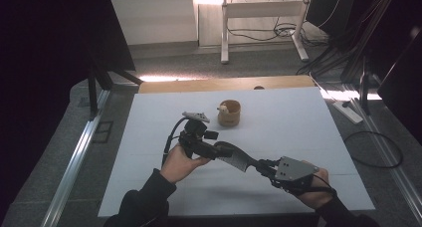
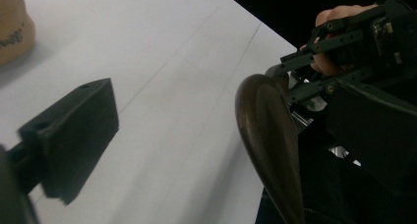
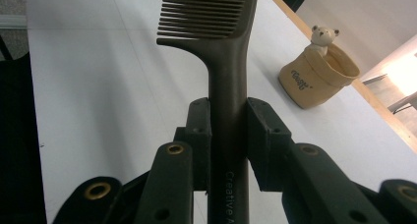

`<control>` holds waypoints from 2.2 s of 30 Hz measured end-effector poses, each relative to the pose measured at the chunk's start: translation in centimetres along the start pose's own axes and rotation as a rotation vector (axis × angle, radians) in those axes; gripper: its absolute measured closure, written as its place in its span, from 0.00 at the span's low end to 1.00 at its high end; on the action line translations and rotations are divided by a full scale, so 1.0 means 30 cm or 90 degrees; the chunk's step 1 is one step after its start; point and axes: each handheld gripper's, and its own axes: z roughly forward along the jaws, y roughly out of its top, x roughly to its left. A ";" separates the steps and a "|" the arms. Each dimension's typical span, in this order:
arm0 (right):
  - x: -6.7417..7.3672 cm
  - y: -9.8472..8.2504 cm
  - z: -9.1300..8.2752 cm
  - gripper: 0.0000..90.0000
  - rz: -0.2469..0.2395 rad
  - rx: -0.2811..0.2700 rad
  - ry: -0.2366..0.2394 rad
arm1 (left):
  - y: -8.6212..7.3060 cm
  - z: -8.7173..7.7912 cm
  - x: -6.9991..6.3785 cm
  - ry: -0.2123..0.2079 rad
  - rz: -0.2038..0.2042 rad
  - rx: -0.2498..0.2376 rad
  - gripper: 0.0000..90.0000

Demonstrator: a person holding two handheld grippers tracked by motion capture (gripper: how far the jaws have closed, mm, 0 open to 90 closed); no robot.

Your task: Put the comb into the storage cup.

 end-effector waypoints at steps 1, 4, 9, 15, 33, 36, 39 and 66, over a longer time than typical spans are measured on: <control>0.001 0.000 0.000 0.81 -0.002 -0.001 0.000 | 0.000 0.001 -0.001 -0.002 -0.003 0.003 0.05; 0.003 0.000 0.001 0.81 -0.006 -0.001 0.001 | 0.000 -0.004 -0.003 -0.019 -0.008 0.006 0.15; 0.005 0.001 0.002 0.81 -0.010 -0.001 -0.002 | -0.001 -0.019 0.007 -0.051 -0.035 -0.001 0.45; 0.008 0.002 0.002 0.81 -0.016 0.000 -0.004 | -0.004 -0.026 0.017 -0.077 -0.058 -0.004 0.69; 0.016 -0.001 0.012 0.81 -0.042 0.006 -0.015 | -0.018 -0.024 0.044 -0.155 -0.124 -0.019 0.92; 0.015 -0.003 0.013 0.80 -0.040 0.000 -0.017 | -0.017 -0.025 0.042 -0.160 -0.123 -0.026 0.93; 0.015 -0.004 0.013 0.78 -0.037 -0.001 -0.016 | -0.015 -0.026 0.036 -0.156 -0.109 -0.026 0.93; -0.059 -0.042 0.031 0.32 0.155 0.042 0.054 | -0.015 -0.073 0.040 -0.091 -0.077 -0.059 0.93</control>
